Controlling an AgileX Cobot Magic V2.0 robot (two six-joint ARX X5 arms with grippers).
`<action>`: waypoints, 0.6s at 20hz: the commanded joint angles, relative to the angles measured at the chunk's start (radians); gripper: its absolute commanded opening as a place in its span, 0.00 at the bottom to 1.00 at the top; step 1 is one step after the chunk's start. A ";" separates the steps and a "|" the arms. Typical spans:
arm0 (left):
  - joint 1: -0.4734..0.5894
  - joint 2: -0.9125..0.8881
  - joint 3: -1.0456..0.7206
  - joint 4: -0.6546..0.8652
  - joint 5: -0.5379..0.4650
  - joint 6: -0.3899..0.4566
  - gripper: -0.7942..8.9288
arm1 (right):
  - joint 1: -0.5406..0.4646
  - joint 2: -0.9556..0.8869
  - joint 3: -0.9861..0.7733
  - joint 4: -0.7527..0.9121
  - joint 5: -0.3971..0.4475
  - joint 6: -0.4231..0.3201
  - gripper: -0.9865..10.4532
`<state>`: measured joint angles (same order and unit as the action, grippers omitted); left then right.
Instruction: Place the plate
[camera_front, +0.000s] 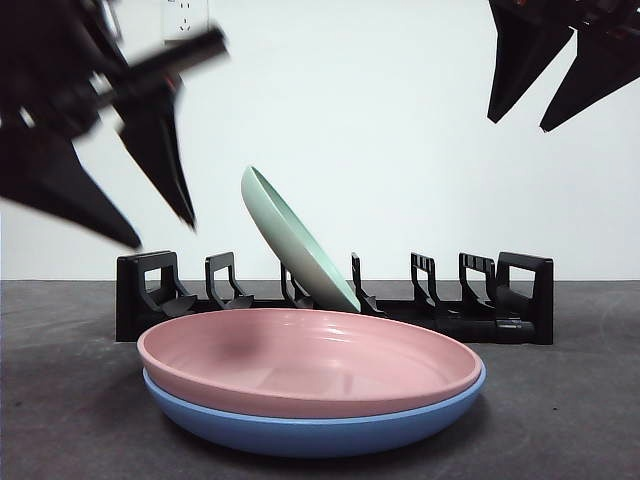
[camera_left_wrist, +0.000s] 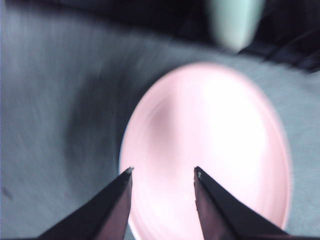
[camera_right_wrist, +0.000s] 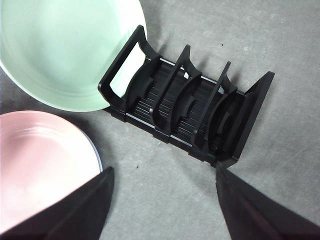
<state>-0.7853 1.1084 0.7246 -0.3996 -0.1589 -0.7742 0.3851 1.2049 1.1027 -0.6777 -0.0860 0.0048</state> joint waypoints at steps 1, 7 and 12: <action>0.026 -0.089 0.017 -0.035 -0.018 0.223 0.28 | 0.005 0.003 0.023 0.004 -0.002 0.010 0.36; 0.181 -0.359 0.017 -0.179 -0.110 0.514 0.28 | 0.005 0.003 0.023 0.017 -0.054 0.014 0.36; 0.312 -0.536 0.017 -0.233 -0.111 0.629 0.28 | 0.013 0.019 0.032 0.078 -0.182 0.130 0.36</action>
<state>-0.4652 0.5655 0.7246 -0.6399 -0.2653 -0.1806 0.3904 1.2114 1.1126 -0.6144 -0.2642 0.0872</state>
